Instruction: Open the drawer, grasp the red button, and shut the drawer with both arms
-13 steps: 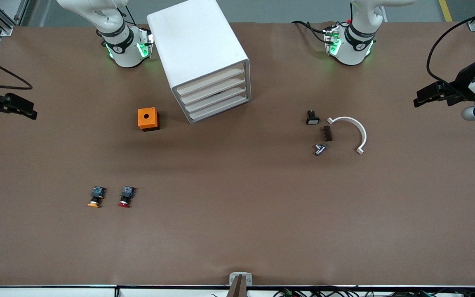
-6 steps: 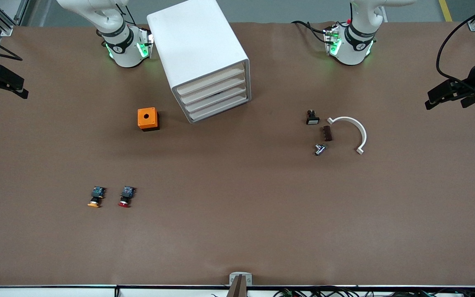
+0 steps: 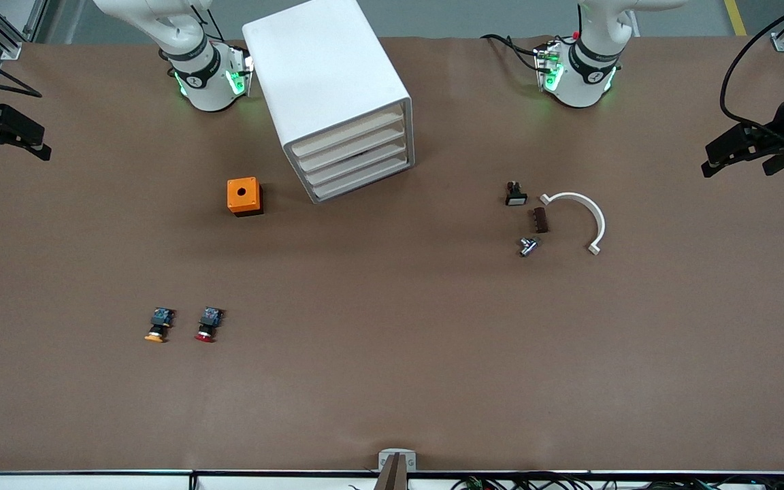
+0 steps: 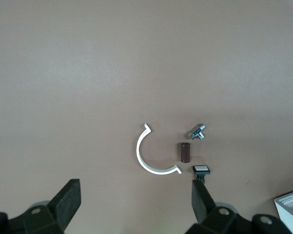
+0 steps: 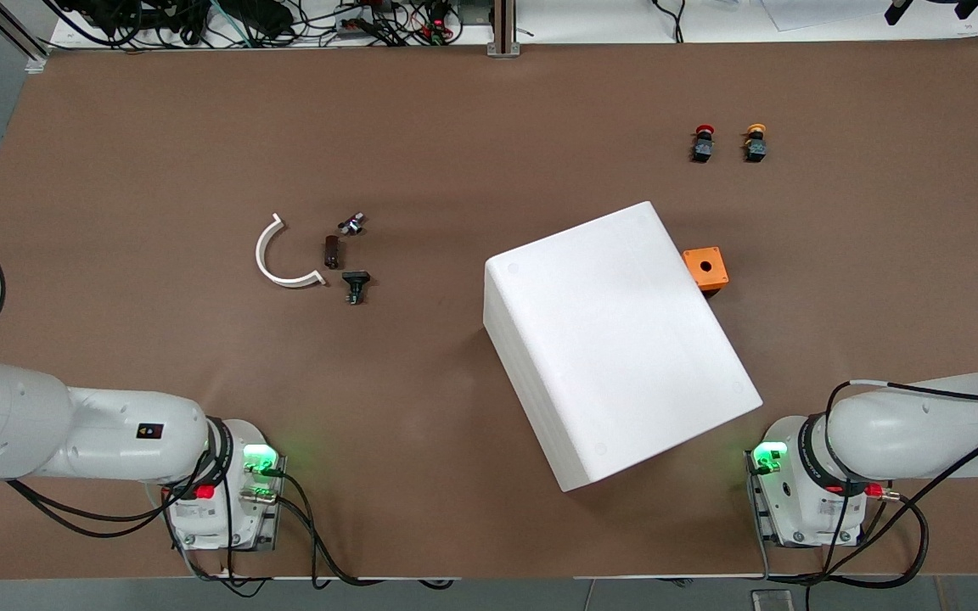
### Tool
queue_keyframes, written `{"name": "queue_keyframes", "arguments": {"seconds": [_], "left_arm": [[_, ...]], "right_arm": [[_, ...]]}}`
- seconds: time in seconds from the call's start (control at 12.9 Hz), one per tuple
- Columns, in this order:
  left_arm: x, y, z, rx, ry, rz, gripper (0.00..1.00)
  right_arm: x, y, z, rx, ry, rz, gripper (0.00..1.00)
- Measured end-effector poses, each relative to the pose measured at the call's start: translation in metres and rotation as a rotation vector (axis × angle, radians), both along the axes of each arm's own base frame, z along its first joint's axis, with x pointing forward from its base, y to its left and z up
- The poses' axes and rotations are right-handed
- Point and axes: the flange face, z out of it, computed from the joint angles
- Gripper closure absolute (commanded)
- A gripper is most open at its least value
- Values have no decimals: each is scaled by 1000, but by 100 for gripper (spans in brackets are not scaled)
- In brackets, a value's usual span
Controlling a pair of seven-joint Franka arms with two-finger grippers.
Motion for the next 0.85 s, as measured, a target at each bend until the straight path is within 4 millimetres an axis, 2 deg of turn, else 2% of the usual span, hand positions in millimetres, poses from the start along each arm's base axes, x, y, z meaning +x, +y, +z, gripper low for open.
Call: {"name": "queue_keyframes", "arguments": {"seconds": [0.85], "left_arm": [[0, 0, 6, 0, -13, 0, 0]], "right_arm": [[1, 4, 3, 47, -26, 5, 0]]}}
